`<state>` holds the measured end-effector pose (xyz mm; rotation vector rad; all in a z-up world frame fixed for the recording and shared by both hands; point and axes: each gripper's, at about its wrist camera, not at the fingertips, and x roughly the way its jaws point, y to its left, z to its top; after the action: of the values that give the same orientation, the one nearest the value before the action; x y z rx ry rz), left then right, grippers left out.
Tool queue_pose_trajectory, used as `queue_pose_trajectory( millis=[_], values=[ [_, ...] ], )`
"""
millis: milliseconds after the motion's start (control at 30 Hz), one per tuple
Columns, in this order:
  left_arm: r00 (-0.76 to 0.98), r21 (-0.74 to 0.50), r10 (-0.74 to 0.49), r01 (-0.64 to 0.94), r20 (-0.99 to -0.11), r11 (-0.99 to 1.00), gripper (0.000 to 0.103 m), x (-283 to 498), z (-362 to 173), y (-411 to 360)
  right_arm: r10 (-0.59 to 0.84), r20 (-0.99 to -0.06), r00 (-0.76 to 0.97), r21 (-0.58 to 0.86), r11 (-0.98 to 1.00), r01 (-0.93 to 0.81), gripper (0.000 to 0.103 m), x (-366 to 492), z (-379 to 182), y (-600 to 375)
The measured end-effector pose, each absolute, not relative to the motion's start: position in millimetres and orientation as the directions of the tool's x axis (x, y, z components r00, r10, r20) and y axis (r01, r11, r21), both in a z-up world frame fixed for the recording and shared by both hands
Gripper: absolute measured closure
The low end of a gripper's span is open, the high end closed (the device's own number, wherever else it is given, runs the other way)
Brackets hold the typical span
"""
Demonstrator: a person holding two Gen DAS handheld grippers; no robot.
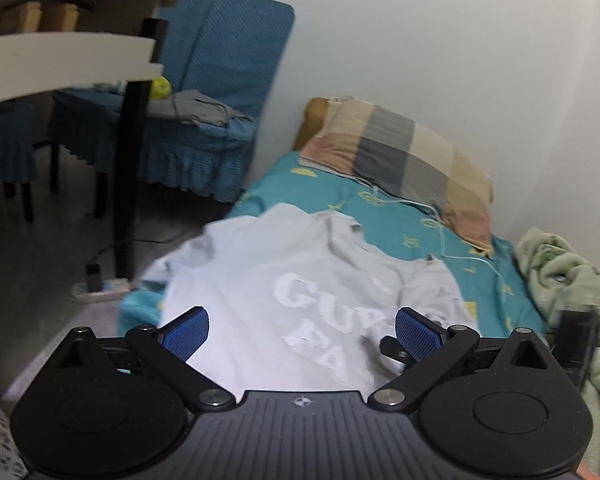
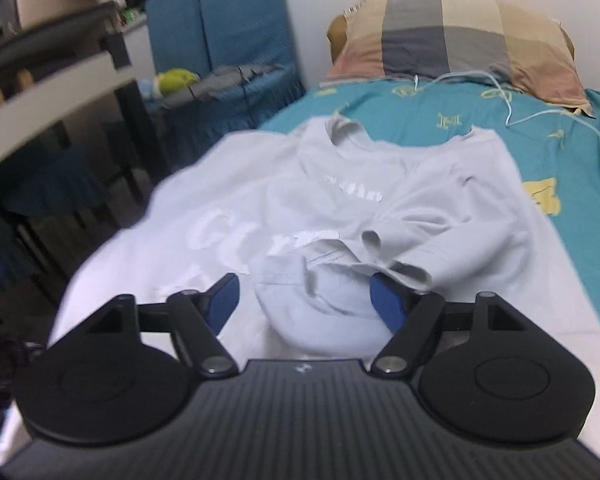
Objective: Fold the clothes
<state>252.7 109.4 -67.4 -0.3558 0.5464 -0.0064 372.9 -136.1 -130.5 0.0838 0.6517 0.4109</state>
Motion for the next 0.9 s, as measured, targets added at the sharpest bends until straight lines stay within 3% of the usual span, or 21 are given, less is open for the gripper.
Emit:
queue_pose_trajectory(
  millis=[267, 467, 700, 900],
  values=[
    [0.836, -0.367, -0.224, 0.029, -0.501, 0.930, 0.002, 255, -82, 83, 0.280, -0.687, 0.671, 0.216, 0.960, -0.180, 0.029, 290, -84, -204],
    [0.830, -0.258, -0.256, 0.141, -0.495, 0.956, 0.003, 250, -86, 45, 0.234, -0.608, 0.758, 0.123, 0.972, -0.201, 0.029, 247, -87, -215],
    [0.823, -0.058, -0.266, 0.275, -0.501, 0.960, 0.006, 263, -95, -15, 0.243, -0.754, 0.611, 0.234, 0.968, -0.096, 0.030, 282, -154, -228],
    [0.800, 0.055, -0.302, 0.383, -0.518, 0.922, 0.008, 328, -101, -59, 0.297, -0.740, 0.603, 0.342, 0.939, -0.042, 0.030, 284, -155, -243]
  ],
)
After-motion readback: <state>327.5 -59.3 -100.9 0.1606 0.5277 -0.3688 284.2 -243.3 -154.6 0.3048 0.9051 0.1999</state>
